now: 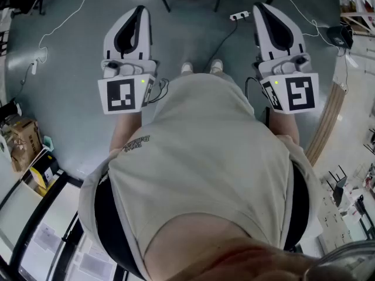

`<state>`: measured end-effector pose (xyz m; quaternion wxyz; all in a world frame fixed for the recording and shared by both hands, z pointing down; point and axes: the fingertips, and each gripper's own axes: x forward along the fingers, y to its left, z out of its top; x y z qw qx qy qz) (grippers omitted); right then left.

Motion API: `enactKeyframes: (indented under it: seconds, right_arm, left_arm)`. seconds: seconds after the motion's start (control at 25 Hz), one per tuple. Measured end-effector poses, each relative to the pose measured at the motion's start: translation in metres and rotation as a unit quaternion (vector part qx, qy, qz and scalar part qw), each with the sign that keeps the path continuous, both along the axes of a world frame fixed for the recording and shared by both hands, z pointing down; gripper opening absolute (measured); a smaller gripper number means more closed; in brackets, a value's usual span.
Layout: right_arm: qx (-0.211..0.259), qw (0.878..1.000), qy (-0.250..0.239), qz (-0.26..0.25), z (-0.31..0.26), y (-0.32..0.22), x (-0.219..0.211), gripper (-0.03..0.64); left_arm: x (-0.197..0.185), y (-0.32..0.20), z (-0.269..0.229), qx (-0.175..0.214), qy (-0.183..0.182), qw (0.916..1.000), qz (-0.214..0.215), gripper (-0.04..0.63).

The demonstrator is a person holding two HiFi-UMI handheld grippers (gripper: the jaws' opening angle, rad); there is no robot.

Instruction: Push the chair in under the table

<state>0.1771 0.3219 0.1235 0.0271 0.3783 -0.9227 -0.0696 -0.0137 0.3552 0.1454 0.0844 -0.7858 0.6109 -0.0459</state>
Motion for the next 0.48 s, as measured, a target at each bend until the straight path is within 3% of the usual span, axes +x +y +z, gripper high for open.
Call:
enactKeyframes:
  seconds: [0.48]
  right_arm:
    - [-0.004, 1.000, -0.003, -0.004, -0.0001, -0.0060, 0.0050, 0.008]
  left_arm:
    - [0.0081, -0.0032, 0.0006, -0.002, -0.003, 1.0000, 0.001, 0.011]
